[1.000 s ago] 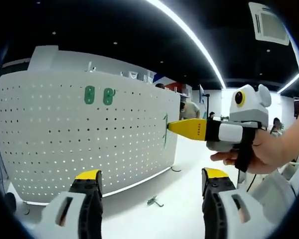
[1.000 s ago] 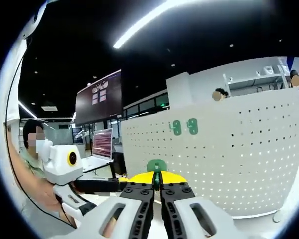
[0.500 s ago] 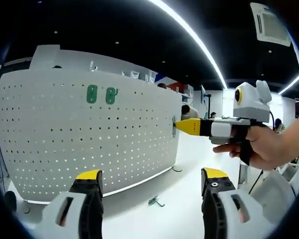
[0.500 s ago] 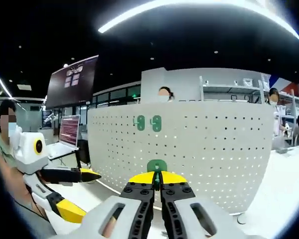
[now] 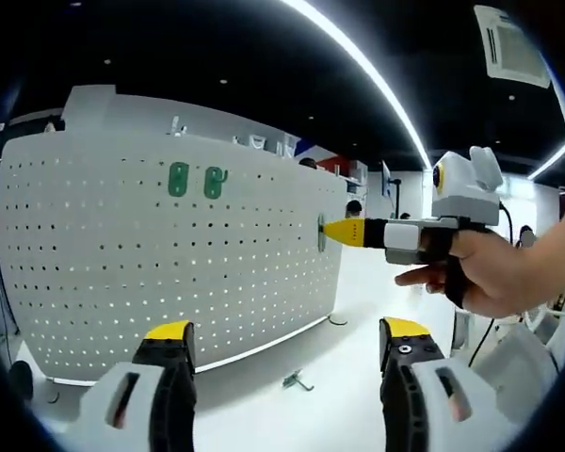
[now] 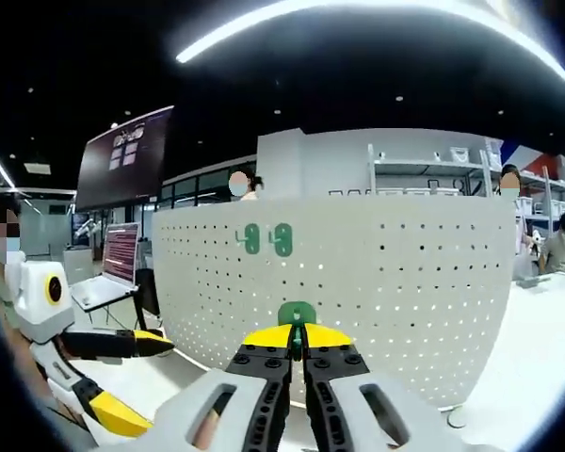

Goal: Insert the hook assembly into the mounting plate slot until the hook locks in place.

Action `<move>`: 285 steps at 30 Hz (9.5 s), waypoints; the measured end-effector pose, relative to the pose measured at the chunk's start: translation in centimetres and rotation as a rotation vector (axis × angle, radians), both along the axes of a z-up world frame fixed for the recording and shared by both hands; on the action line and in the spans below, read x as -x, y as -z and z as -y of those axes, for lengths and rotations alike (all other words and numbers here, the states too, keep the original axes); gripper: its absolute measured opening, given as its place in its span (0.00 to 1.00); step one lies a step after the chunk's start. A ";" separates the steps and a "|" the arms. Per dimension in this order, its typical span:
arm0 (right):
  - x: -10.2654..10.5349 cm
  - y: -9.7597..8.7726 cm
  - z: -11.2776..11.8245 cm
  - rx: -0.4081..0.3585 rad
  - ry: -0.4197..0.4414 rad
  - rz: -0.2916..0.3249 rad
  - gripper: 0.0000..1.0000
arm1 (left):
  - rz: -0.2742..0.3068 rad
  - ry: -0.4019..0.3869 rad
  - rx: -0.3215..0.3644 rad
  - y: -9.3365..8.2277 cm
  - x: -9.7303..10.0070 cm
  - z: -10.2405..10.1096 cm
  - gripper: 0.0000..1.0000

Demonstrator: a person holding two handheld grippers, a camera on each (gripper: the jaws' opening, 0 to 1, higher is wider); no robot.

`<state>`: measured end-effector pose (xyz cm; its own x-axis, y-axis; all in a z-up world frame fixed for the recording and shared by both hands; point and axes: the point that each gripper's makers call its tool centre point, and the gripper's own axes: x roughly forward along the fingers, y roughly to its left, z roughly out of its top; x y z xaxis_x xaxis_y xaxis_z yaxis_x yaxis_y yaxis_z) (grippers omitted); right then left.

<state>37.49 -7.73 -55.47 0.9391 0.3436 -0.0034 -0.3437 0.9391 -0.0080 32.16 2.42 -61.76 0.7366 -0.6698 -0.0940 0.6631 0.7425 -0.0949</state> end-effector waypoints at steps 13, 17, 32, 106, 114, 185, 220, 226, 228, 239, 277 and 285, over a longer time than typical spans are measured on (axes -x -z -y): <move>-2.3 -1.9 0.8 -0.032 0.032 0.024 0.01 | 0.011 -0.032 -0.003 0.0 0.4 -1.7 0.82; -3.2 -2.5 1.0 -0.040 0.046 0.036 0.01 | 0.014 -0.043 -0.011 0.3 0.7 -2.2 0.82; -5.7 -4.2 0.2 -0.059 0.071 0.061 0.01 | 0.048 -0.102 -0.001 -0.4 0.8 -4.2 0.81; -11.2 -5.9 -0.6 -0.090 0.127 0.075 0.01 | -0.124 -0.120 -0.055 5.6 3.7 -7.3 0.80; -11.2 -6.1 -0.9 -0.087 0.121 0.082 0.01 | -0.132 -0.116 -0.060 5.9 3.8 -7.1 0.80; -11.5 -5.2 -2.1 -0.057 0.115 0.091 0.34 | -0.142 -0.116 -0.021 5.7 3.9 -7.0 0.78; -8.1 -5.5 -2.9 -0.158 -0.212 0.138 0.41 | -0.141 -0.098 -0.018 5.8 3.9 -6.6 0.77; -6.7 -4.8 -2.7 -0.135 -0.255 0.140 0.43 | -0.143 -0.097 -0.010 5.7 3.9 -6.7 0.77; -6.2 -4.4 -2.7 -0.128 -0.271 0.130 0.44 | -0.140 -0.094 -0.014 5.7 4.0 -6.6 0.77; -2.8 -2.3 -2.3 -0.122 -0.338 0.089 0.48 | -0.142 -0.103 -0.005 5.6 3.9 -6.8 0.77; 3.4 3.8 0.3 -0.128 -0.345 -0.025 0.62 | -0.141 -0.104 0.000 5.4 3.8 -6.8 0.78; 4.7 5.4 1.2 -0.109 -0.338 -0.057 0.65 | -0.140 -0.105 0.004 5.4 3.8 -6.9 0.78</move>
<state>32.74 -8.90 -60.84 0.7718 0.6359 0.0011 -0.6318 0.7666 0.1145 28.38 9.32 -67.12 0.7825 -0.5903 -0.1983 0.5618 0.8065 -0.1839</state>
